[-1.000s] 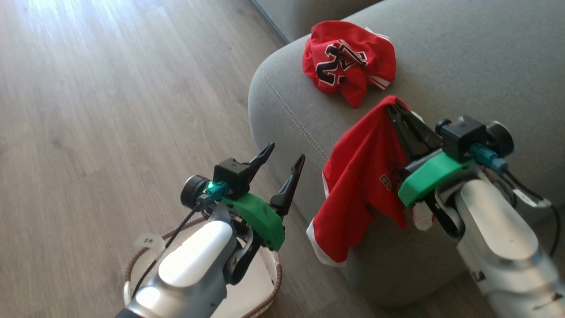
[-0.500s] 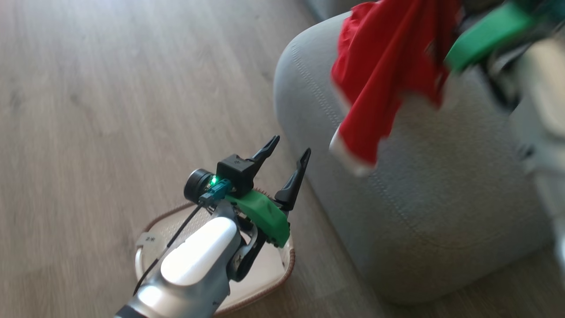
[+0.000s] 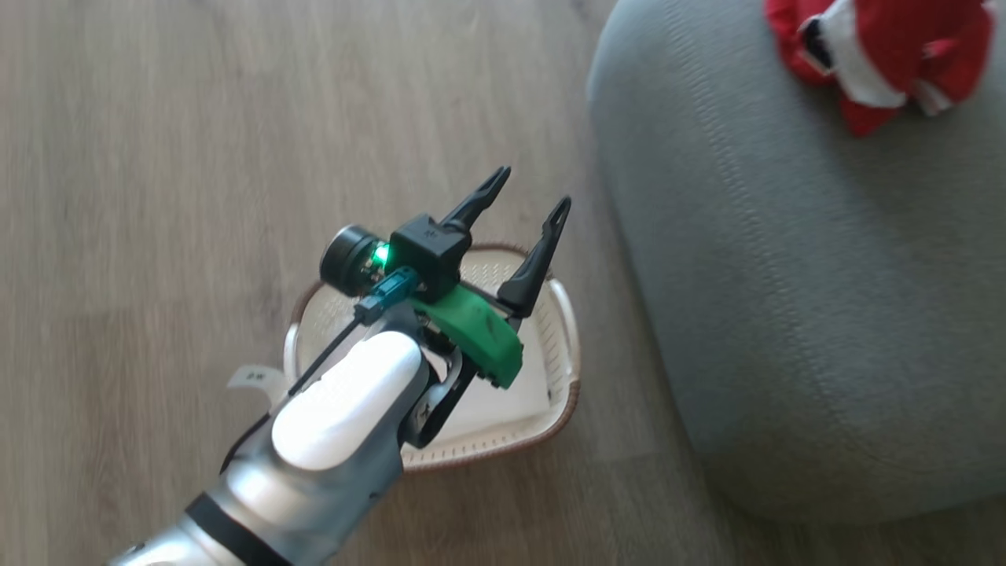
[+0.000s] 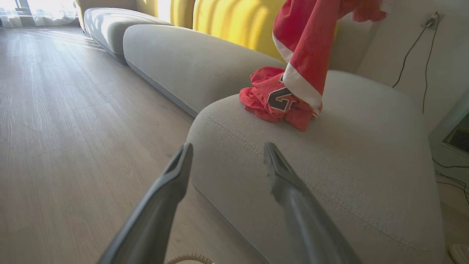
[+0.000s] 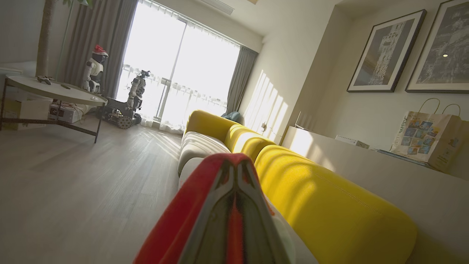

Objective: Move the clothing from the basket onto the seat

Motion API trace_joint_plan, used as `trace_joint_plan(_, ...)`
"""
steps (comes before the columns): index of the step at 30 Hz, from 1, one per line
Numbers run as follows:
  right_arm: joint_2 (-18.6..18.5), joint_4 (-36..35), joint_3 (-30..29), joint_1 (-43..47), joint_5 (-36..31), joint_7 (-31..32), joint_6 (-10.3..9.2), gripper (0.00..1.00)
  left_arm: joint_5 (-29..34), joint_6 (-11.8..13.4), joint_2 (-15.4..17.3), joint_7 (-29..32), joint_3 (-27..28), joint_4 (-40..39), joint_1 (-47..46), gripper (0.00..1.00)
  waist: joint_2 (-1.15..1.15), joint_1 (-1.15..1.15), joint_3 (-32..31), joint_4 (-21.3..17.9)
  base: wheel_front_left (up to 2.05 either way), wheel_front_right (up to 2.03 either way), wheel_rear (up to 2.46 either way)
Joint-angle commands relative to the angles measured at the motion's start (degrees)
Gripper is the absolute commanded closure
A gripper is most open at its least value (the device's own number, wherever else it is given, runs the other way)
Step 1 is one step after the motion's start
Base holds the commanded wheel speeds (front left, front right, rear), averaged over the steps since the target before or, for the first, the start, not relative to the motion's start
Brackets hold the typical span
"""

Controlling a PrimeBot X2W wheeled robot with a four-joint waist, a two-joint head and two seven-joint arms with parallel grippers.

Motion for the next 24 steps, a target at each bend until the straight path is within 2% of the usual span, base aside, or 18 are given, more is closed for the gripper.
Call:
trace_joint_plan(1, -1.2, -0.18, -1.95, -1.43, -1.49, -0.33, -0.02, 1.0, 0.97, 0.31, 0.93, 0.14, 1.06, -2.76, -2.85, 0.0, 0.0, -0.01, 4.5, 3.84, 0.0, 0.0, 0.0)
trace_joint_plan(5, -2.22, 2.49, -7.65, 0.7, -6.26, -0.35, -0.02, 1.0, 1.76, 0.49, 0.67, 0.47, 0.36, -4.35, -4.0, 0.0, 0.0, -0.01, 7.81, 5.68, 0.0, 0.0, 0.0)
trace_joint_plan(8, -1.67, 4.03, -12.55, 4.47, -9.83, -0.36, -0.02, 1.0, 2.31, 0.5, 0.47, 0.85, -0.31, -5.14, -4.7, 0.0, 0.0, -0.01, 10.01, 6.46, 0.0, 0.0, 0.0)
trace_joint_plan(9, -1.67, 4.03, -12.55, 4.47, -9.83, -0.36, -0.02, 1.0, 2.31, 0.5, 0.47, 0.85, -0.31, -5.14, -4.7, 0.0, 0.0, -0.01, 10.01, 6.46, 0.0, 0.0, 0.0)
trace_joint_plan(17, 1.99, 8.03, -21.94, 12.88, -17.61, -0.36, -0.02, 1.0, 3.28, 0.57, 0.85, 1.74, -1.72, -6.01, -5.44, 0.0, 0.0, -0.01, 13.61, 6.54, 0.0, 0.0, 0.0)
trace_joint_plan(24, 4.65, 8.25, -26.99, 15.68, -22.7, -0.36, -0.02, 1.0, 3.22, 0.68, 1.44, 1.6, -1.88, -5.62, -5.53, 0.0, 0.0, -0.01, 14.58, 5.5, 0.0, 0.0, 0.0)
